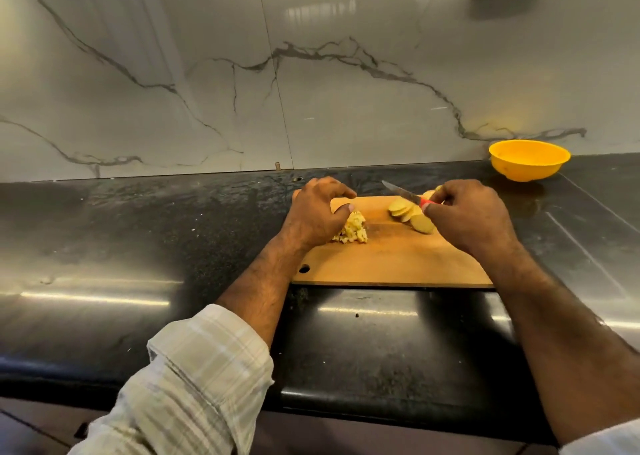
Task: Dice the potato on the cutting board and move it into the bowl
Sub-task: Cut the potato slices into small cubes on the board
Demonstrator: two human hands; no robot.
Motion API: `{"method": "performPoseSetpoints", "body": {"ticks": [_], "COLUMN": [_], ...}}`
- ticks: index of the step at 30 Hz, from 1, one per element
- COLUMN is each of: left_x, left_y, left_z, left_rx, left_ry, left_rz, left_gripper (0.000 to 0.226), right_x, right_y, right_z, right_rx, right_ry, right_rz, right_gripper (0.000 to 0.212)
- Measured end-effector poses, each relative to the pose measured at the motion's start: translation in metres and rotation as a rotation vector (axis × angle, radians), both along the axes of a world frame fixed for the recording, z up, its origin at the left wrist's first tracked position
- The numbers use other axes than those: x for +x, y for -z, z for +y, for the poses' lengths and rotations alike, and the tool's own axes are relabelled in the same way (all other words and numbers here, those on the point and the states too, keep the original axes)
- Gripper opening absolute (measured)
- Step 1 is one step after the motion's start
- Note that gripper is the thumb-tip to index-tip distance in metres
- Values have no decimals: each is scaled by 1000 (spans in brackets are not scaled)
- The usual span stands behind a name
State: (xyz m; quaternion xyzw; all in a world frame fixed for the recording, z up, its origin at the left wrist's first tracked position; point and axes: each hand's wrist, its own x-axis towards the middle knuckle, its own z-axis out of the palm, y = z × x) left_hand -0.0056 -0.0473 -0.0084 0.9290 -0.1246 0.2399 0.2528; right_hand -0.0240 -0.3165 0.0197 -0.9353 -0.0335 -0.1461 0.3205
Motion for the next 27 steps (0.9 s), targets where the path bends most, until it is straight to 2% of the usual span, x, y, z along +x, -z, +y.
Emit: {"method": "performPoseSetpoints", "body": {"ticks": [3, 6, 12, 17, 20, 24, 27], "left_x": [4, 15, 50, 57, 55, 45, 34], "left_y": [-8, -19, -29, -35, -37, -40, -43], "left_z": [-22, -49, -79, -89, -83, -64, -44], "left_rx": [117, 219, 217, 104, -1, -138, -260], "left_ry": [2, 29, 130, 162, 161, 114, 75], "left_rz": [82, 253, 458, 523, 522, 455, 370], "left_gripper": [32, 42, 50, 55, 51, 50, 53], "right_x": [5, 4, 0, 1, -2, -6, -11], "right_y": [0, 2, 4, 4, 2, -2, -3], "right_z": [-7, -7, -4, -3, -2, -1, 4], "right_rx": [51, 115, 140, 134, 138, 124, 8], "right_ry": [94, 102, 132, 138, 150, 129, 54], "right_rz": [-34, -64, -133, -97, -95, -37, 82], "right_gripper": [24, 30, 35, 38, 38, 38, 39]}}
